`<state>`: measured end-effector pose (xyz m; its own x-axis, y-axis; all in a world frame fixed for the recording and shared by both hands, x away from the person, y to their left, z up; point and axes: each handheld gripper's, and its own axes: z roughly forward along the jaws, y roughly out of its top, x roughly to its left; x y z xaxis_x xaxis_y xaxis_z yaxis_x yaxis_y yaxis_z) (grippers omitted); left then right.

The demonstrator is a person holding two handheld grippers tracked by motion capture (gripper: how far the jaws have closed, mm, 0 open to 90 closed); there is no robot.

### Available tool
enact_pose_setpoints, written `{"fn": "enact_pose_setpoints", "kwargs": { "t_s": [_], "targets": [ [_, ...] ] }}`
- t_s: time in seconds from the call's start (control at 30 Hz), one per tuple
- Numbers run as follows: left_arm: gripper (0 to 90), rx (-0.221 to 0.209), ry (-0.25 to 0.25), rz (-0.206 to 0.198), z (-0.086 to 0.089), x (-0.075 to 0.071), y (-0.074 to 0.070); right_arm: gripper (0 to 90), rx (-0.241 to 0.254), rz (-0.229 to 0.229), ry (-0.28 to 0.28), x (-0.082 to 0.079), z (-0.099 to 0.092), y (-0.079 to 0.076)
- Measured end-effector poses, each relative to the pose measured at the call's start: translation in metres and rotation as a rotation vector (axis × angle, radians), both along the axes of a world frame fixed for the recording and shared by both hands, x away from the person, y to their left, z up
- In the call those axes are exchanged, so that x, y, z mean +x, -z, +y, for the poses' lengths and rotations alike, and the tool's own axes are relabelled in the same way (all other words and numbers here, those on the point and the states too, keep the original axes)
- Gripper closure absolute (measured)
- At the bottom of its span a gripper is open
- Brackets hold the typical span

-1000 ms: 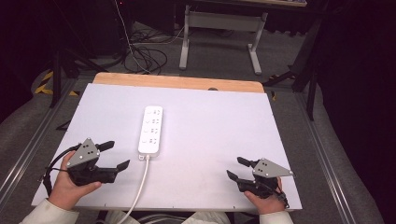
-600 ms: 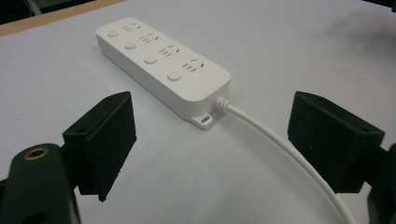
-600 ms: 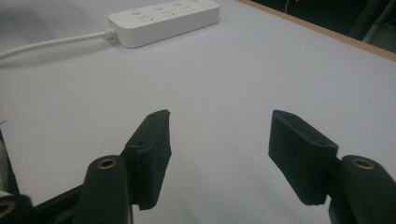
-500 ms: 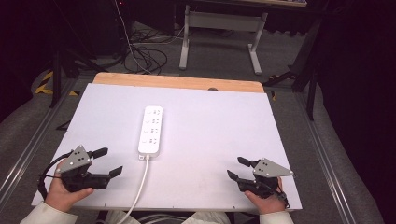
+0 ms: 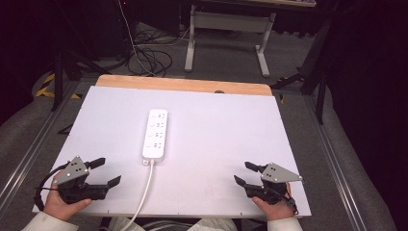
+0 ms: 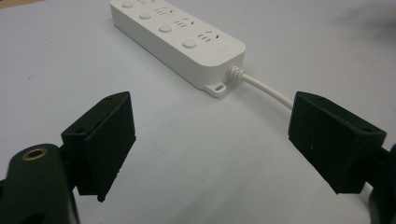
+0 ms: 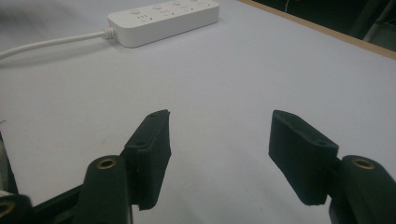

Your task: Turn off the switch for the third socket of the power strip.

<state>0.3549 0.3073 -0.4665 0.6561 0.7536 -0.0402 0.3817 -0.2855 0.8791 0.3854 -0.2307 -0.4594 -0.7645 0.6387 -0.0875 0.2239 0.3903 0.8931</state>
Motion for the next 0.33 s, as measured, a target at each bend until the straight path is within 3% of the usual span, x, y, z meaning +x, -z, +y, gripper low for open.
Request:
{"fn": "enact_pose_setpoints", "kwargs": {
  "t_s": [0.17, 0.33],
  "targets": [
    [14.9, -0.017, -0.018, 0.038, 0.0016, 0.0026, -0.0006, 39.1, 0.001, 0.001, 0.0, 0.0006, 0.0002, 0.0003],
    [14.8, -0.028, -0.027, 0.041, 0.0047, 0.0039, -0.0003, 39.2, -0.006, 0.003, 0.001, 0.0002, 0.0007, 0.0003]
  ]
}}
